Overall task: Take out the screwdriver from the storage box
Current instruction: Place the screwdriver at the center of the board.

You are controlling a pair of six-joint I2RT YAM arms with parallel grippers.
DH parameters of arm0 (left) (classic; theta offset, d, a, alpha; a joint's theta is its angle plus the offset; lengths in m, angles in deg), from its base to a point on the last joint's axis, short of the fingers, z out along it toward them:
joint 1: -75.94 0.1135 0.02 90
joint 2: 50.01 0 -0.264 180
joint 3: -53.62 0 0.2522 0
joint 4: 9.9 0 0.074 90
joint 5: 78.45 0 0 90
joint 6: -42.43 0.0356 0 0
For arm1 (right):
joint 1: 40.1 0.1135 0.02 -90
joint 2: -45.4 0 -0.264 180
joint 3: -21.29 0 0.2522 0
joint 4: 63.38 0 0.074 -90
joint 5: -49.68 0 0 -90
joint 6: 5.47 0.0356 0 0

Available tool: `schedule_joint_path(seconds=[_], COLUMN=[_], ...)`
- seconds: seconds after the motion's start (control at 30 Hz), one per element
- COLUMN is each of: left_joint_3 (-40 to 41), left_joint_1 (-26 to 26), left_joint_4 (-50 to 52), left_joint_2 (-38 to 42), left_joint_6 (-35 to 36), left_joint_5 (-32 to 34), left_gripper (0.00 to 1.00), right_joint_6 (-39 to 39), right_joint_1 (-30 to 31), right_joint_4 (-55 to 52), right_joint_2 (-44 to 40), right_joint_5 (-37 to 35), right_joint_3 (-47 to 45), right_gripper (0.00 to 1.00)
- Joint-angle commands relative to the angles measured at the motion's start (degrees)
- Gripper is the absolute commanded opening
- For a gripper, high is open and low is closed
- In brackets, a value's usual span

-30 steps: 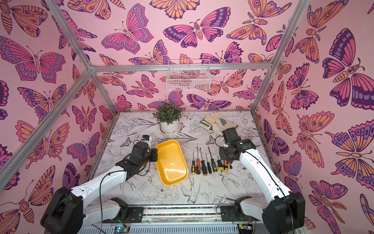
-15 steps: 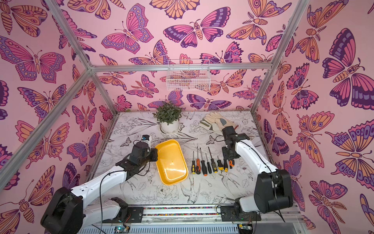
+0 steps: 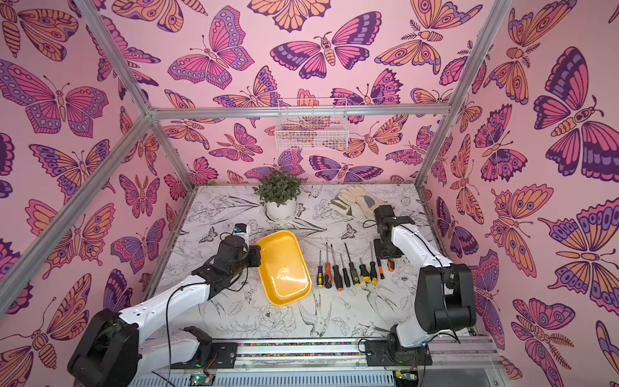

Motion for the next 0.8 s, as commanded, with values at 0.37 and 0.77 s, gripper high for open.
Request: schedule_joint_path(seconds=[0.37, 0.77], left_joint_3=[0.51, 0.75], left_joint_1=[0.35, 0.35], left_joint_4=[-1.86, -1.86], left_joint_2=[-0.09, 0.18], left_joint_6=[-0.93, -0.84], left_joint_5=[-1.39, -1.3], left_gripper=[0.0, 0.0], right_joint_6=[0.5, 0.2], right_joint_1=[-1.21, -1.39], right_joint_4=[1.86, -0.07], right_joint_2=[6.36, 10.5], right_joint_5=[-1.37, -0.86], right_joint_3=[1.72, 3.46], right_gripper=[0.0, 0.0])
